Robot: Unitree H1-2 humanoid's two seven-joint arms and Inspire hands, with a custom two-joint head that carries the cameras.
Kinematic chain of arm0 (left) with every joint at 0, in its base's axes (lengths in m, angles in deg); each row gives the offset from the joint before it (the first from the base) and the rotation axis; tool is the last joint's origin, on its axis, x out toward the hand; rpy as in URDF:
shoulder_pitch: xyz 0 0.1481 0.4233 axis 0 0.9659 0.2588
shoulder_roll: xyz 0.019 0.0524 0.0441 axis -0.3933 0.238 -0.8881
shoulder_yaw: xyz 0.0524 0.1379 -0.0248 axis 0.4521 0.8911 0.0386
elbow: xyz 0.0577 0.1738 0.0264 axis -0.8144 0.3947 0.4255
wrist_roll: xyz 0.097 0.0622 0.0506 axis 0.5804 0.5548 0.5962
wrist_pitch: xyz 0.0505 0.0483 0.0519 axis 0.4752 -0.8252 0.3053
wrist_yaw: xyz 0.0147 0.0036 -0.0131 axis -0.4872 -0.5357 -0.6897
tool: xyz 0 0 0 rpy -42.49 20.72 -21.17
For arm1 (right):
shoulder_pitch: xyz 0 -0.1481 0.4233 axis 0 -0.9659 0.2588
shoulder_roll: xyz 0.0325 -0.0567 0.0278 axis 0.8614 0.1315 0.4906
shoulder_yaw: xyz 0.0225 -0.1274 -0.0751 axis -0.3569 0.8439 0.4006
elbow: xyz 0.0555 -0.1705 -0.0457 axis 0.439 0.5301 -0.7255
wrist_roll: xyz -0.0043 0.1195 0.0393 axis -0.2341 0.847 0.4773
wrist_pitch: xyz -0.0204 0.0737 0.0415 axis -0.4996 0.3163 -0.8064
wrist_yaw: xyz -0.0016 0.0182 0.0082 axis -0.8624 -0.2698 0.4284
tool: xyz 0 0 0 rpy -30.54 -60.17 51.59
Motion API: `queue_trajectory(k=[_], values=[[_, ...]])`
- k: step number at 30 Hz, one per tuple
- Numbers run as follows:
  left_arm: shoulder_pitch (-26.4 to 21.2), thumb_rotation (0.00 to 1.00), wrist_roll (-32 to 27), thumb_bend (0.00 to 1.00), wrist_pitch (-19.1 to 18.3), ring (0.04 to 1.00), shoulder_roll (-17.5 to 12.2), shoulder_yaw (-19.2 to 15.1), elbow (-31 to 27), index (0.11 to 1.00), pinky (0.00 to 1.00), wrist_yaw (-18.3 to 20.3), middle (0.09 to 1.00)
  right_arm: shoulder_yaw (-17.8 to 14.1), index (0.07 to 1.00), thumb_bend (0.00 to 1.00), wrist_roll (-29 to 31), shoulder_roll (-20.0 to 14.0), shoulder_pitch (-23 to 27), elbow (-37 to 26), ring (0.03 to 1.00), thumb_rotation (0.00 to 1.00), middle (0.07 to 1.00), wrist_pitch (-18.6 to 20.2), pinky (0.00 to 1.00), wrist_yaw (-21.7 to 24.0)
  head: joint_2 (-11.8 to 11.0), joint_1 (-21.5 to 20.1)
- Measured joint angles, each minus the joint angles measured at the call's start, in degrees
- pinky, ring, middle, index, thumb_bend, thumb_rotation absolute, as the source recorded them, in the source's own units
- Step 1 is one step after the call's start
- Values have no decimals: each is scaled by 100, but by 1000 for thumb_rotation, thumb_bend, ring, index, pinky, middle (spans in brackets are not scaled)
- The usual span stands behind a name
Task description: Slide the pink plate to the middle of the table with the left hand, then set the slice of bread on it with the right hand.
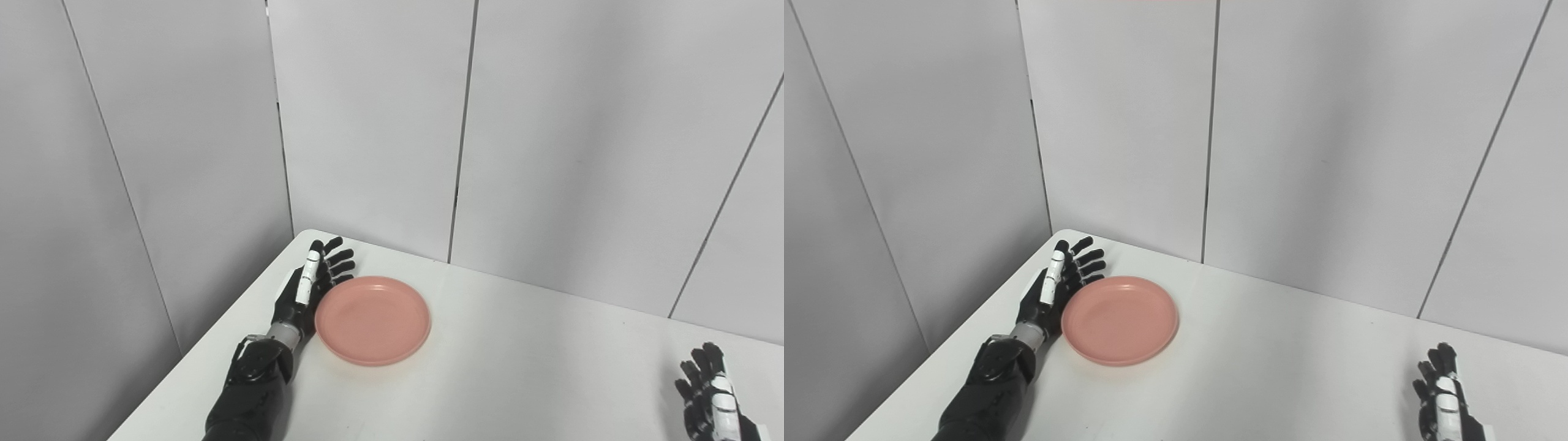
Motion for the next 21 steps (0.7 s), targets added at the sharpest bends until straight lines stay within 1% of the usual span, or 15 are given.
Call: queue_trajectory(k=[3, 8, 9, 11, 13, 15, 16, 17, 19, 21], values=[[27, 972, 23, 761, -22, 817, 161, 26, -182, 845, 750, -100, 819, 8, 1000, 575, -1, 1, -27, -58, 1000, 980, 1000, 30, 1000, -5, 53, -70], [138, 956, 164, 787, -163, 827, 367, 169, -559, 835, 777, -171, 816, 19, 1000, 560, -2, 7, -96, -168, 1000, 978, 1000, 113, 1000, -53, 105, -141], [148, 957, 211, 786, -213, 828, 402, 212, -598, 834, 779, -174, 817, 28, 1000, 555, -4, 7, -107, -207, 1000, 980, 1000, 127, 1000, -54, 140, -184], [165, 961, 234, 787, -276, 829, 434, 237, -656, 836, 781, -185, 819, 32, 1000, 531, -5, 7, -107, -219, 1000, 991, 1000, 132, 1000, -59, 141, -185], [200, 966, 247, 788, -319, 836, 475, 263, -745, 844, 794, -207, 826, 35, 1000, 517, -6, 7, -107, -221, 1000, 998, 1000, 136, 1000, -64, 228, -351], [253, 969, 248, 793, -361, 840, 532, 314, -866, 849, 801, -207, 830, 48, 1000, 516, -7, 9, -106, -234, 1000, 999, 1000, 141, 1000, -63, 229, -352], [291, 970, 249, 796, -378, 840, 562, 328, -957, 851, 802, -207, 832, 58, 1000, 518, -6, 10, -107, -244, 1000, 998, 1000, 142, 1000, -62, 298, -491], [321, 973, 250, 799, -404, 843, 581, 358, -1024, 853, 806, -203, 833, 66, 1000, 540, 0, 14, -107, -254, 1000, 972, 1000, 161, 1000, -63, 368, -649], [389, 981, 246, 790, -520, 847, 629, 395, -1171, 857, 814, -199, 836, 64, 1000, 546, 22, 45, -109, -335, 1000, 946, 1000, 329, 1000, -94, 369, -650], [475, 990, 234, 780, -626, 849, 696, 414, -1373, 858, 817, -195, 837, 57, 1000, 547, 35, 92, -121, -411, 1000, 939, 1000, 429, 1000, -155, 500, -992]])
